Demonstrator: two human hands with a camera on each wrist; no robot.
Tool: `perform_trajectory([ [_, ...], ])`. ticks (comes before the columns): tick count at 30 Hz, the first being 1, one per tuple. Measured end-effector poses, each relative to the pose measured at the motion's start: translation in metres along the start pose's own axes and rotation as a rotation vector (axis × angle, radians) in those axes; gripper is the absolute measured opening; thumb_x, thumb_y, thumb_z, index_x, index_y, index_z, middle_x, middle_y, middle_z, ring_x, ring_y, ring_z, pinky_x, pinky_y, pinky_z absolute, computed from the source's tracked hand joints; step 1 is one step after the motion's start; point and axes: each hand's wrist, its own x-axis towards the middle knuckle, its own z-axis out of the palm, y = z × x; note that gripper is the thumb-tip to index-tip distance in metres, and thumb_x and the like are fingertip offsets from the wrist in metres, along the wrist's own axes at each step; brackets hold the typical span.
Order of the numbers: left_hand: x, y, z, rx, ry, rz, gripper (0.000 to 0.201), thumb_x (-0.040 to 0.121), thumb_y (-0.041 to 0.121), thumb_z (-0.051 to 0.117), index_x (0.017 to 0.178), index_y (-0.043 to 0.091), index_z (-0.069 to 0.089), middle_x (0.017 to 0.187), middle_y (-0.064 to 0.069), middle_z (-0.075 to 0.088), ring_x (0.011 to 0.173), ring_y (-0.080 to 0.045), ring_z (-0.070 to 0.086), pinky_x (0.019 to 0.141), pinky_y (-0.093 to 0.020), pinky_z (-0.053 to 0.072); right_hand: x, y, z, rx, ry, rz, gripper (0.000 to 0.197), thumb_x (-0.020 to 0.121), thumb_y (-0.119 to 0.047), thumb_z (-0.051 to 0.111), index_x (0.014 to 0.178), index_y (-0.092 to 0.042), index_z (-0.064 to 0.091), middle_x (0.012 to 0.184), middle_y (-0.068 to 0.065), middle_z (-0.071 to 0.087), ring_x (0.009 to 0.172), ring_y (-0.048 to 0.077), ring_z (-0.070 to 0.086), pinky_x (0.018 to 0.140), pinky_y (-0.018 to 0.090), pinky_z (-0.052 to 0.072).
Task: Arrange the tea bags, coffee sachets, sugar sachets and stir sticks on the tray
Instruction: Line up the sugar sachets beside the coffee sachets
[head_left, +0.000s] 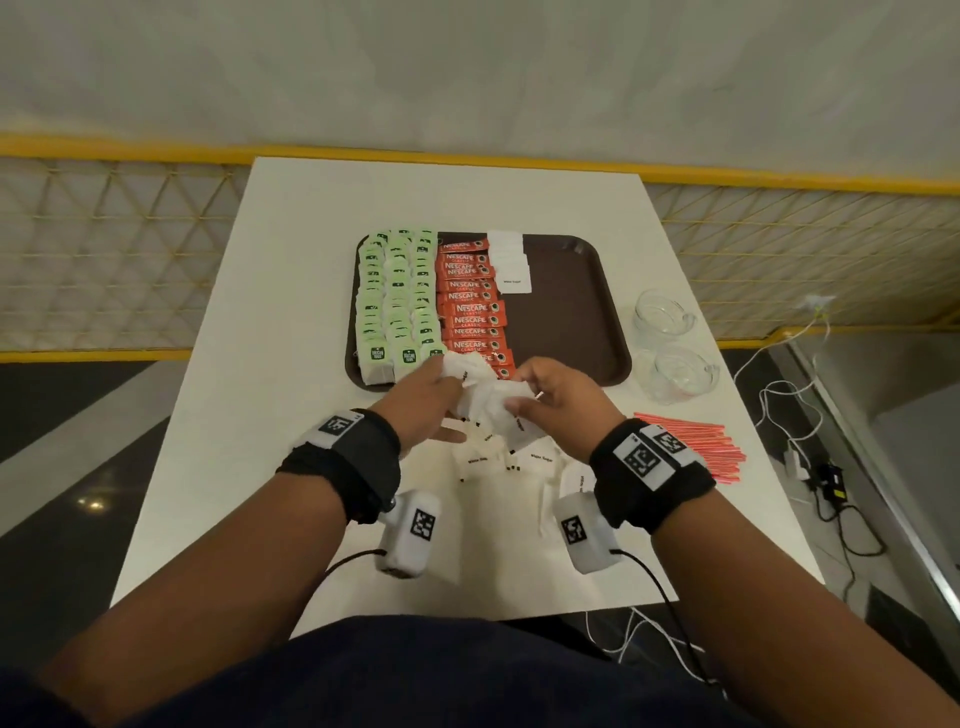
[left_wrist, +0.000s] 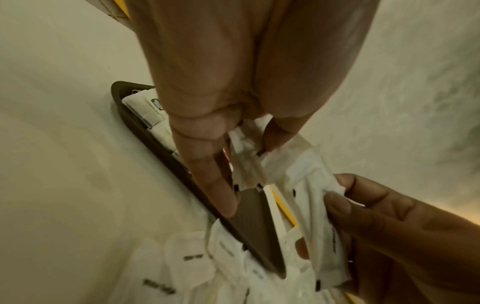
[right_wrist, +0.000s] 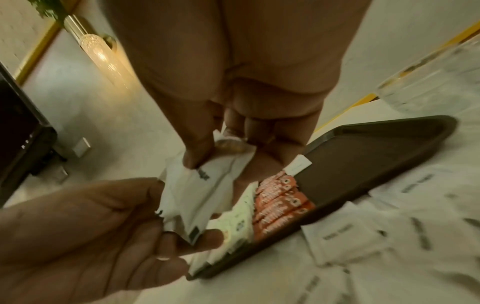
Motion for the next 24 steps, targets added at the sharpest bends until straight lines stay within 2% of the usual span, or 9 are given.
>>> perform_trajectory([
  [3,-0.003,0.012,-0.008,-0.239,-0.053,-0.016,0.033,0.099,0.017,0.043,0.13,0.022,0.053,0.122,-0.014,0.065,0.107,-0.034,0.066,0.076,-0.043,0.059,0.015,-0.017,-0.009,0.064,-0.007,-0.025,0.014,0.09,-0.025,0.068,0.101,-0.023,0.06,0.089,-0.008,0.063,0.08,0.007,0.061,0.072,0.02,0.051],
  [7,-0.008,0.023,-0.018,-0.507,-0.111,-0.014,0.04,0.101,0.033,0.04,0.135,0.016,0.052,0.126,-0.017,0.064,0.108,-0.038,0.065,0.075,-0.043,0.057,0.037,-0.027,-0.018,0.06,-0.047,-0.072,0.018,0.086,-0.028,0.071,0.102,-0.024,0.063,0.097,0.005,0.065,0.086,0.02,0.065,0.076,0.04,0.059],
  [10,-0.008,0.033,-0.018,-0.563,-0.201,0.006,0.045,0.099,0.044,0.044,0.134,0.019,0.052,0.127,-0.013,0.065,0.111,-0.036,0.064,0.076,-0.045,0.058,0.048,-0.032,-0.018,0.048,-0.052,-0.098,0.018,0.08,-0.028,0.078,0.093,-0.024,0.066,0.083,0.0,0.061,0.073,0.012,0.059,0.076,0.037,0.056],
  [12,-0.005,0.037,-0.015,-0.506,-0.217,0.059,0.039,0.094,0.031,0.059,0.131,0.018,0.053,0.124,-0.01,0.066,0.108,-0.03,0.067,0.077,-0.043,0.059,0.056,-0.034,-0.018,0.093,-0.019,-0.092,0.022,0.074,-0.027,0.084,0.086,-0.023,0.067,0.074,-0.001,0.059,0.067,0.009,0.055,0.074,0.035,0.053],
  [14,0.003,0.037,-0.012,-0.445,-0.2,0.102,0.047,0.091,0.012,0.066,0.135,0.016,0.05,0.129,-0.01,0.063,0.112,-0.026,0.066,0.078,-0.04,0.057,0.064,-0.034,-0.02,0.127,0.012,-0.075,0.026,0.069,-0.028,0.087,0.083,-0.021,0.066,0.071,-0.001,0.06,0.066,0.011,0.055,0.074,0.038,0.054],
  [15,0.008,0.038,-0.011,-0.444,-0.188,0.111,0.051,0.09,0.008,0.067,0.137,0.015,0.048,0.131,-0.011,0.062,0.115,-0.026,0.065,0.08,-0.039,0.057,0.068,-0.033,-0.022,0.139,0.025,-0.068,0.027,0.068,-0.029,0.087,0.083,-0.02,0.066,0.071,-0.001,0.06,0.066,0.012,0.055,0.074,0.038,0.054],
  [18,0.022,0.042,-0.011,-0.484,-0.171,0.134,0.048,0.091,0.006,0.065,0.136,0.014,0.049,0.13,-0.013,0.063,0.115,-0.028,0.065,0.08,-0.037,0.059,0.077,-0.03,-0.028,0.171,0.094,-0.06,0.021,0.077,-0.031,0.081,0.085,-0.018,0.066,0.079,0.001,0.067,0.07,0.016,0.062,0.074,0.034,0.055],
  [21,0.04,0.048,-0.009,-0.537,-0.086,0.137,0.043,0.091,0.003,0.063,0.131,0.013,0.053,0.127,-0.013,0.065,0.111,-0.028,0.067,0.076,-0.034,0.061,0.085,-0.022,-0.034,0.338,0.163,0.029,0.025,0.087,-0.038,0.069,0.09,-0.013,0.066,0.087,0.005,0.072,0.069,0.014,0.066,0.063,0.028,0.057],
  [24,0.059,0.052,-0.007,-0.548,0.028,0.172,0.04,0.09,0.002,0.065,0.128,0.012,0.056,0.125,-0.013,0.066,0.107,-0.025,0.068,0.078,-0.033,0.06,0.092,-0.007,-0.035,0.473,0.077,0.153,0.03,0.082,-0.036,0.074,0.094,-0.012,0.062,0.083,0.006,0.072,0.067,0.013,0.067,0.062,0.027,0.055],
])
